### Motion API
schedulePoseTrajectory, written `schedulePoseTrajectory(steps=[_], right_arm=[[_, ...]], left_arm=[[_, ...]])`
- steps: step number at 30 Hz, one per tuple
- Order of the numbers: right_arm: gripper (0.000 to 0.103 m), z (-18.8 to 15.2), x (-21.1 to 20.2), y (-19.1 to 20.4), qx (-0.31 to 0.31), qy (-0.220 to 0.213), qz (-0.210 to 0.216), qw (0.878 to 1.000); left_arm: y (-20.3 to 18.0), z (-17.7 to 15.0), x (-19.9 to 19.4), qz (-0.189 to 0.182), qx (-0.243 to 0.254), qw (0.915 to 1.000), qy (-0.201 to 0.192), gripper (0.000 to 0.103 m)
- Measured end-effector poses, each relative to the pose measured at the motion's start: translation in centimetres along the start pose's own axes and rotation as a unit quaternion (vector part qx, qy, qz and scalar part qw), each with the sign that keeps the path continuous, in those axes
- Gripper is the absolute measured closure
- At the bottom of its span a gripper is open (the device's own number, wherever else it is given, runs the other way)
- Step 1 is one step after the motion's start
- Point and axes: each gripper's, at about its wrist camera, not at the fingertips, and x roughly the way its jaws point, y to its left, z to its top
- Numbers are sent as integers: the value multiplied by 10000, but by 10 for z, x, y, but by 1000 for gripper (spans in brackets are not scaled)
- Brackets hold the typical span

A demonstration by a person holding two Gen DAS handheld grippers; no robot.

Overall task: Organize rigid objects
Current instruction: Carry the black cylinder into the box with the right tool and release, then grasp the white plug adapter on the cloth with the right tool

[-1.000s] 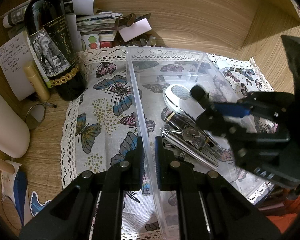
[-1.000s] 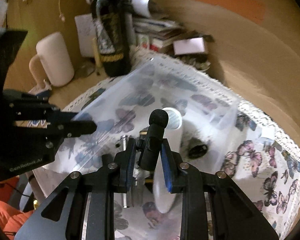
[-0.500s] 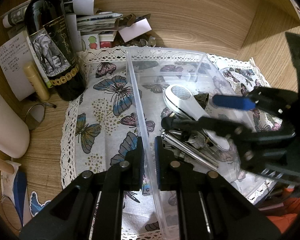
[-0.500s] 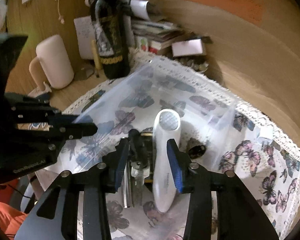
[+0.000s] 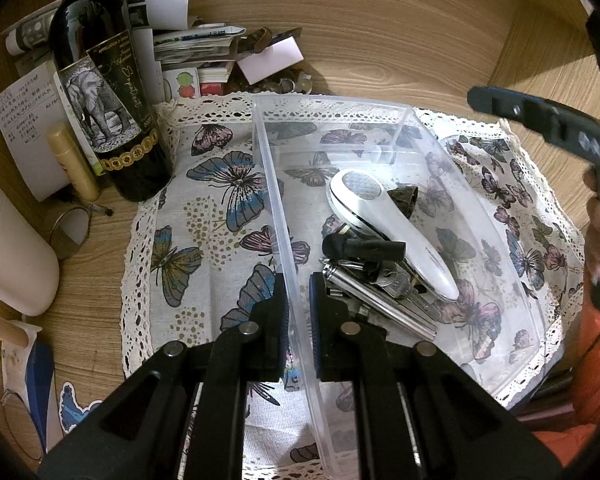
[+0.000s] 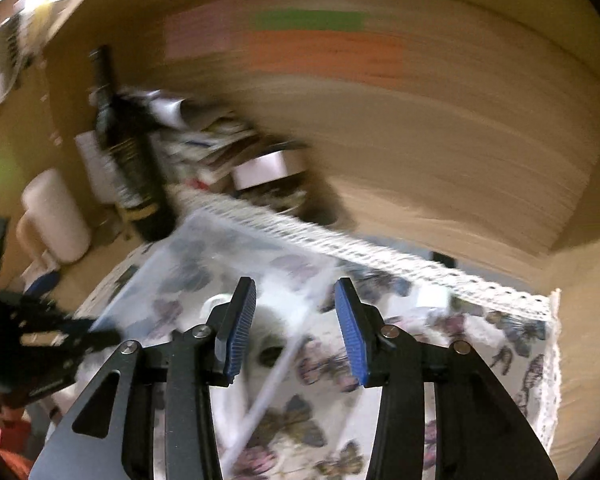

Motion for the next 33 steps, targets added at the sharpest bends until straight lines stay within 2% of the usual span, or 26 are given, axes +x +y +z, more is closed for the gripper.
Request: schedulePoseTrajectory(steps=[6, 10, 19, 26, 33], right_arm=[[64, 5, 21, -45, 484, 161, -482, 9975], [63, 2, 49, -77, 811, 484, -735, 9928], [63, -13, 111, -119, 1209, 1191, -1049, 9799], [64, -24, 143, -135, 1426, 1545, -1010, 9724], [66, -23, 127, -125, 1300, 1385, -952, 9772]], left_arm=[[0, 0, 0, -4, 0, 10000, 7, 94], [-2, 0, 1, -19, -3, 10000, 15, 94], [-3, 0, 1, -50, -27, 10000, 17, 94], [-2, 0, 0, -56, -26, 10000, 13, 94], [-2, 0, 0, -39, -13, 10000, 11, 94]])
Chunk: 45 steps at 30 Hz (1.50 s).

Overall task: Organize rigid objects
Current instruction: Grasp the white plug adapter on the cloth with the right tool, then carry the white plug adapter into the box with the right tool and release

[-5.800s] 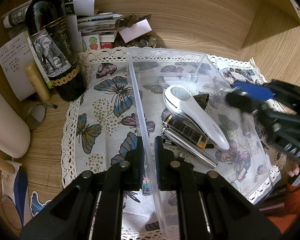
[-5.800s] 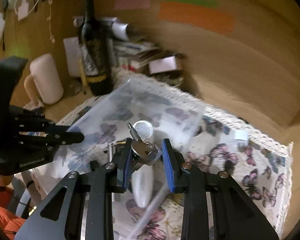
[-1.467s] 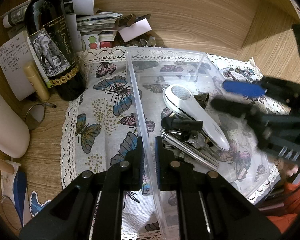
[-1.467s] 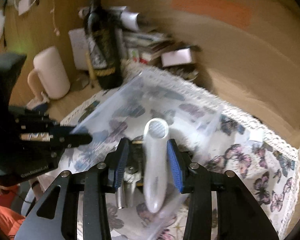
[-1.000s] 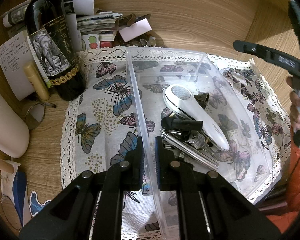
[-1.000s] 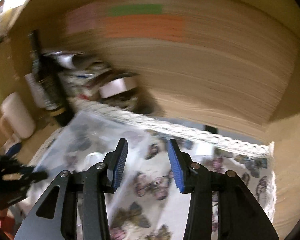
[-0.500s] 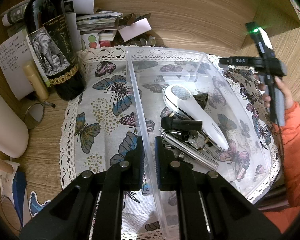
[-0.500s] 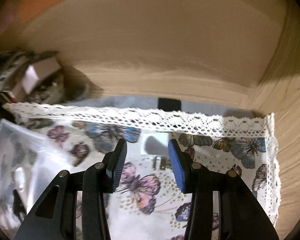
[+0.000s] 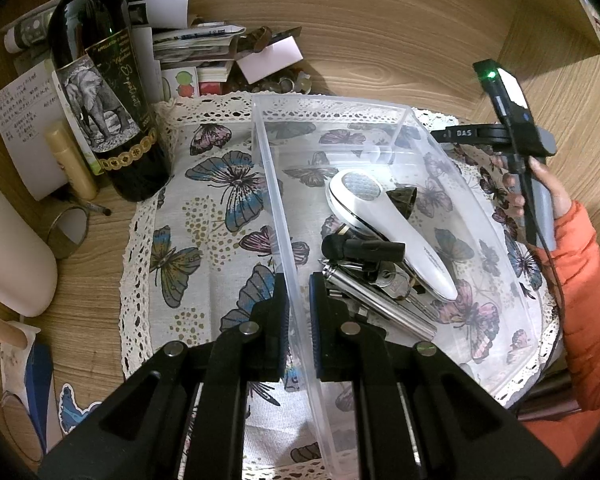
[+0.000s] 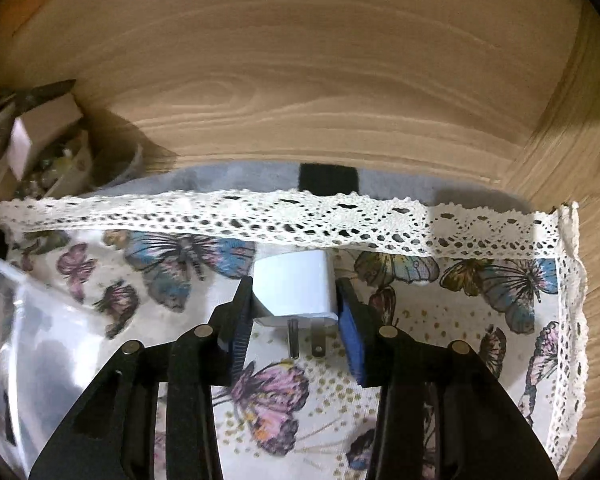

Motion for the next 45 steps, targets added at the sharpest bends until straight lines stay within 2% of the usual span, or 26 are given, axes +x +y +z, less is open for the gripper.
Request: schedulePoseTrajectory(steps=[9, 16, 21, 26, 30, 37, 45], right_arm=[[66, -15, -74, 31, -454, -661, 347, 9962], [66, -23, -132, 73, -941, -1208, 730, 9855], [66, -38, -143, 103, -1348, -1401, 976, 9760], [66, -52, -137, 131, -1821, -1296, 1122, 9682], [66, -62, -122, 145, -2029, -1019, 1200, 9665], [66, -71, -97, 147, -2077, -570, 1226, 9688], [64, -73, -89, 147, -2075, -391, 1234, 9696]], left_arm=[[0, 0, -1, 24, 2, 10000, -8, 94], [0, 1, 0, 36, 7, 10000, -9, 94], [0, 1, -1, 42, 8, 10000, -12, 94], [0, 1, -1, 50, 21, 10000, -13, 94], [0, 1, 0, 51, 20, 10000, -13, 94], [0, 1, -1, 54, 18, 10000, -17, 94], [0, 1, 0, 45, 9, 10000, -8, 94]])
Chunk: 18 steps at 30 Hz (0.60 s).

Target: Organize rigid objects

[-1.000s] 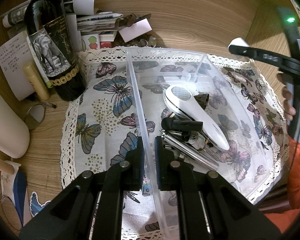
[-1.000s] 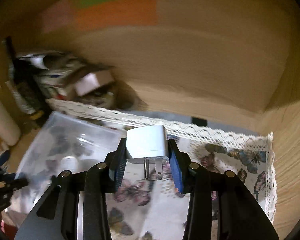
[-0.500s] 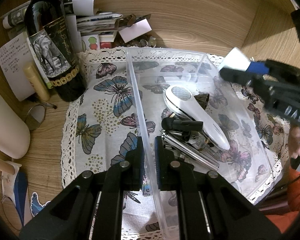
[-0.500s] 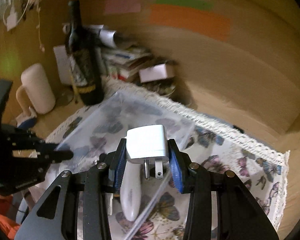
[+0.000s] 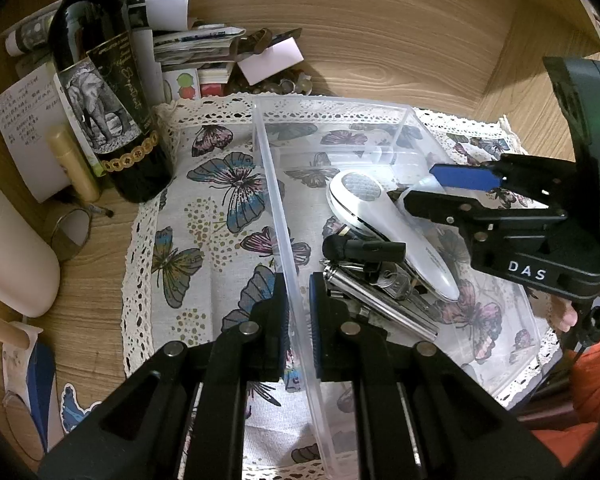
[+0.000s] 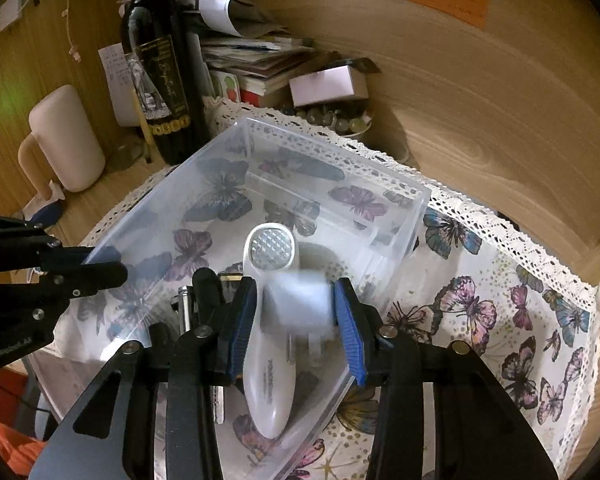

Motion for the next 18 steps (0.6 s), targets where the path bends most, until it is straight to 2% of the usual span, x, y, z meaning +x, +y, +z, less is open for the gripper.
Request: schedulePoseTrajectory(steps=[5, 10, 16, 18], right_arm=[[57, 3, -16, -3, 120, -206, 101, 9997], [50, 1, -47, -8, 265, -591, 93, 9979], [31, -11, -92, -13, 467, -1200, -82, 9916], [22, -17, -108, -14, 555, -1428, -160, 9881]], left_arm=[[0, 3, -7, 54, 8, 9999, -101, 94], [-1, 9, -23, 139, -4, 9992, -377, 94], [-14, 12, -53, 168, 71, 9955, -931, 93], [-19, 13, -63, 139, 91, 9936, -1113, 85]])
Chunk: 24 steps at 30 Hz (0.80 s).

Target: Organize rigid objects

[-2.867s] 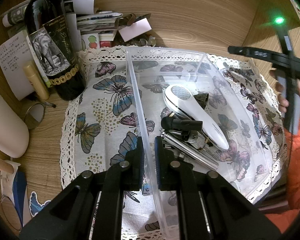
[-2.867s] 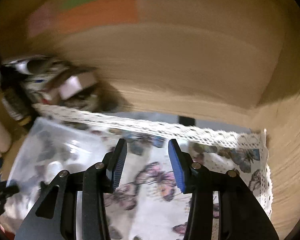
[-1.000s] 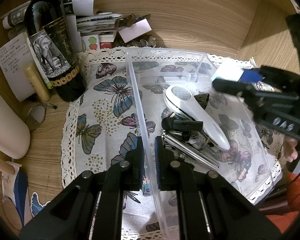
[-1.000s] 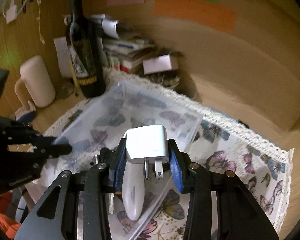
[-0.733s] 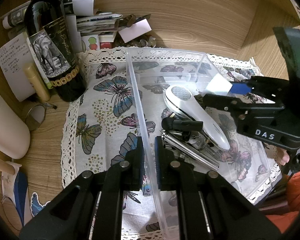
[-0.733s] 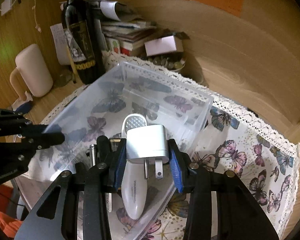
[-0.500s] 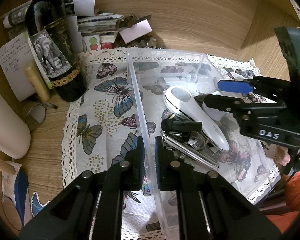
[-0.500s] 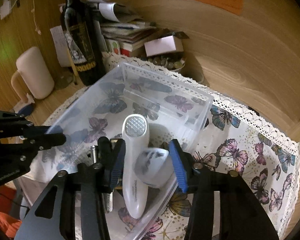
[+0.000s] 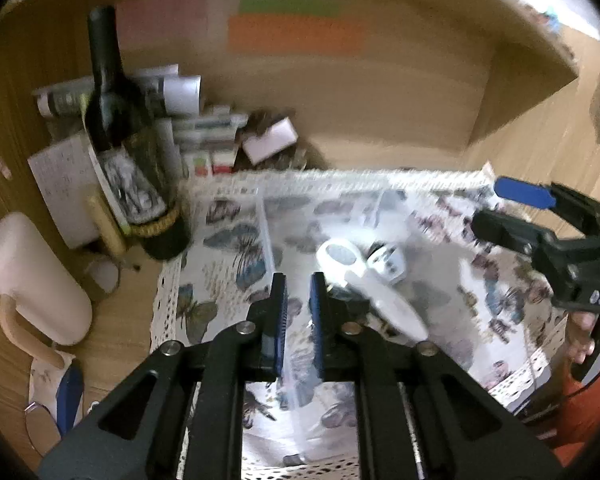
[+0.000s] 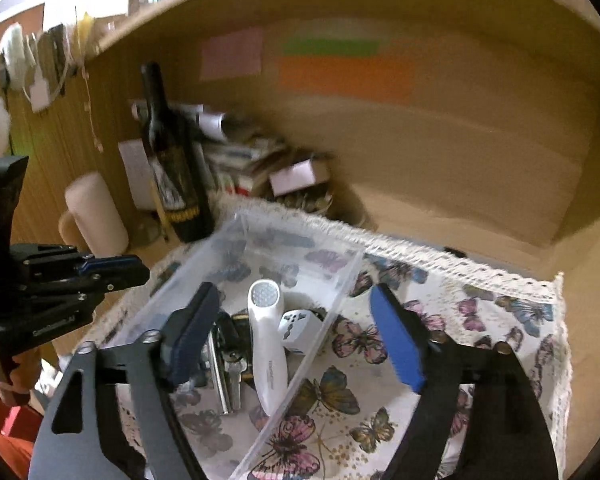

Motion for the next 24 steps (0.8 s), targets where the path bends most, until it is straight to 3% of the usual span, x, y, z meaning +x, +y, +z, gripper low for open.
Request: schedulePoseTrajectory(steps=[4, 7, 13, 16, 24], right_arm=[[13, -6, -28, -2, 88, -341, -174, 9992], [1, -14, -44, -2, 195, -573, -270, 9978], [0, -32, -69, 3, 173, -902, -495, 9945], [0, -40, -79, 5, 146, -1024, -566, 9930], [0, -52, -91, 6, 291, -1162, -570, 9912]], left_arm=[[-17, 2, -25, -5, 75, 9984, -555, 58], [-30, -1, -43, 28, 150, 9952, -964, 41], [-55, -12, -69, 170, 250, 9866, -1602, 8], [-64, -19, -80, 266, 268, 9822, -1840, 5], [-72, -33, -89, 256, 195, 9795, -1990, 3]])
